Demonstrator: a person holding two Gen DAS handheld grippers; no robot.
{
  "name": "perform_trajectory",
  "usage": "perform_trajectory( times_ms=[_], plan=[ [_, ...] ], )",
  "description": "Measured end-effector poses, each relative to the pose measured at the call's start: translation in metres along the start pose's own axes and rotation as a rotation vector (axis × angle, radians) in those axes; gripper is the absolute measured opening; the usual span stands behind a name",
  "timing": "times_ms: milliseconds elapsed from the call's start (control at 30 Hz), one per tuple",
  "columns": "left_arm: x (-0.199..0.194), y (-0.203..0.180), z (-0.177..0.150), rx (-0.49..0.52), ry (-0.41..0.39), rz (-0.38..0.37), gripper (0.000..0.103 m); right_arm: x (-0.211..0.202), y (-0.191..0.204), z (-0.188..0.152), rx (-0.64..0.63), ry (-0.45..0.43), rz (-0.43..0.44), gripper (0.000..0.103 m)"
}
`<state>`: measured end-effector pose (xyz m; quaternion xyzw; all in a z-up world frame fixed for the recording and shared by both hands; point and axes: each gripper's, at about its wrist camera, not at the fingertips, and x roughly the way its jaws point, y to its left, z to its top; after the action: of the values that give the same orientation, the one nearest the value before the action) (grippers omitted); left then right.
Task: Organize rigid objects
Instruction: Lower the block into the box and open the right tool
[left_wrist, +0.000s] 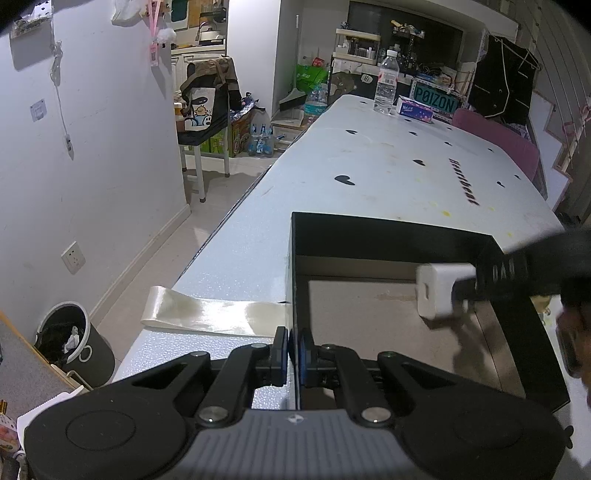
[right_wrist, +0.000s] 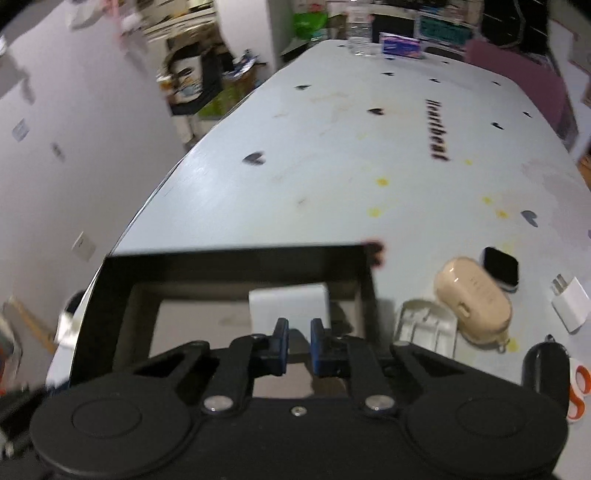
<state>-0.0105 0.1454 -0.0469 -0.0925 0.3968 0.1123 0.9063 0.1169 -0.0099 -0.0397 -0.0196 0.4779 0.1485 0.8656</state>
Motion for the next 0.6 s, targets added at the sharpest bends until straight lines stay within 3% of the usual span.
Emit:
perform_trajectory(
  times_ms=[200, 400, 500, 567, 600],
  plan=[
    [0.001, 0.000, 0.001, 0.001, 0.000, 0.000, 0.006, -0.015, -0.008, -0.008, 0.009, -0.033, 0.036, 0.015],
    [0.001, -0.001, 0.001, 0.000, 0.000, 0.001, 0.006, -0.048, -0.018, -0.029, 0.017, -0.089, 0.061, 0.027],
    [0.001, -0.001, 0.001, -0.001, 0.000, 0.001, 0.006, -0.068, -0.024, -0.041, 0.021, -0.133, 0.077, 0.043],
    [0.001, -0.001, 0.001, -0.001, 0.001, 0.001, 0.006, -0.080, -0.028, -0.050, 0.031, -0.171, 0.078, 0.062],
    [0.001, -0.001, 0.001, 0.000, 0.001, 0.001, 0.006, -0.086, -0.029, -0.053, 0.031, -0.190, 0.070, 0.066]
  ],
)
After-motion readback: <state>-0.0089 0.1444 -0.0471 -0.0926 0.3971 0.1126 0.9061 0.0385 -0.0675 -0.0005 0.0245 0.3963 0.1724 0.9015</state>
